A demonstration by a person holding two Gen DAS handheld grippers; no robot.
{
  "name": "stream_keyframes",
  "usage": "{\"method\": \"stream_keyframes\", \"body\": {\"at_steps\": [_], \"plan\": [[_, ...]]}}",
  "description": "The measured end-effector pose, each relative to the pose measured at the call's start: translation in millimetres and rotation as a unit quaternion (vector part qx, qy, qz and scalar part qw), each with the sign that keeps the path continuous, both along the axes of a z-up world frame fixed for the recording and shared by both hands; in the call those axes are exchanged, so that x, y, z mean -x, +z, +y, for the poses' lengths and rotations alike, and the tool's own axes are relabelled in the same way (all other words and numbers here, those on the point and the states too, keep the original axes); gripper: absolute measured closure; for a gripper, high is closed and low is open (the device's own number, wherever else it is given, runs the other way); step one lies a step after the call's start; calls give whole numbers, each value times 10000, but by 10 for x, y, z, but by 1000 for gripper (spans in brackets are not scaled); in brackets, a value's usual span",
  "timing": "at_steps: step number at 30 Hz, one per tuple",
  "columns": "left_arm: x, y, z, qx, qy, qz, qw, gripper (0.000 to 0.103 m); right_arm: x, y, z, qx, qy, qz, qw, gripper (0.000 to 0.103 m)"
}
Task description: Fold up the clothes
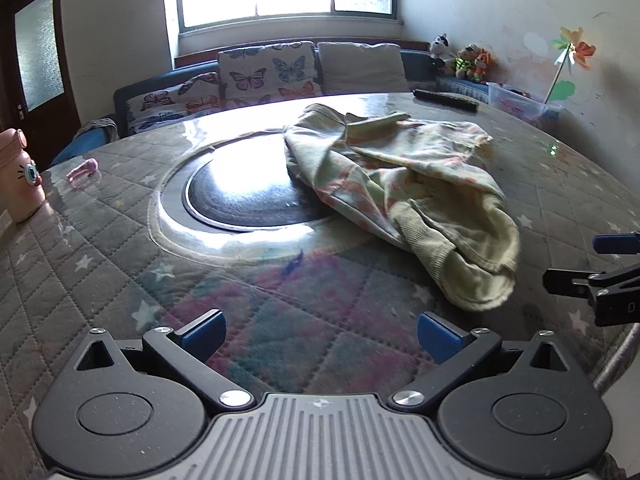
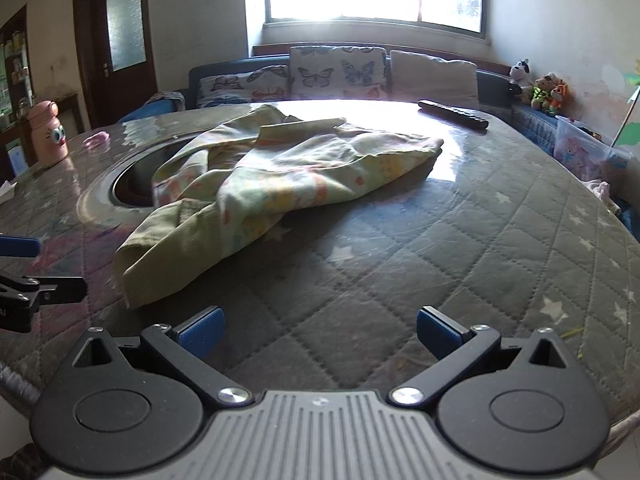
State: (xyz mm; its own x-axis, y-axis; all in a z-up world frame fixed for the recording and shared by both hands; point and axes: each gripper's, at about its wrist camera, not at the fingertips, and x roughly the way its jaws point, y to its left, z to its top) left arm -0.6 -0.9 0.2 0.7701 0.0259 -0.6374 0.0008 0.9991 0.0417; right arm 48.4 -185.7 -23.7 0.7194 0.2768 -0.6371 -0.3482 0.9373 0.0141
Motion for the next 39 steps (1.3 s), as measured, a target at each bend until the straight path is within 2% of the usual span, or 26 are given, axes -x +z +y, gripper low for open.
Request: {"method": "stream_keyframes", "body": {"at_steps": [5,8,16,28,36,39], "plan": [[29,14,-13,6,39,71,10000,0,88,-13,80,152,18,-103,9998,0],[127,-29,-158,-3,52,18,10000,0,148,4,40,-30,133,-9,9999,0],[185,-162,-400,-88,63,-36,9999,0,156,-9,76,-54,217,85,9997,0],[419,-215,-572,-181,88,-32,9998,0,187,-12,104,-64,261,93,9996,0],[872,-211,-765,-216,154,-70,9996,0,199,-5,114,-86,293,89,9995,0],[891,-206,-841,-228,153,-16,9996,0,205,-5,118,-91,304,85,9995,0]]}}
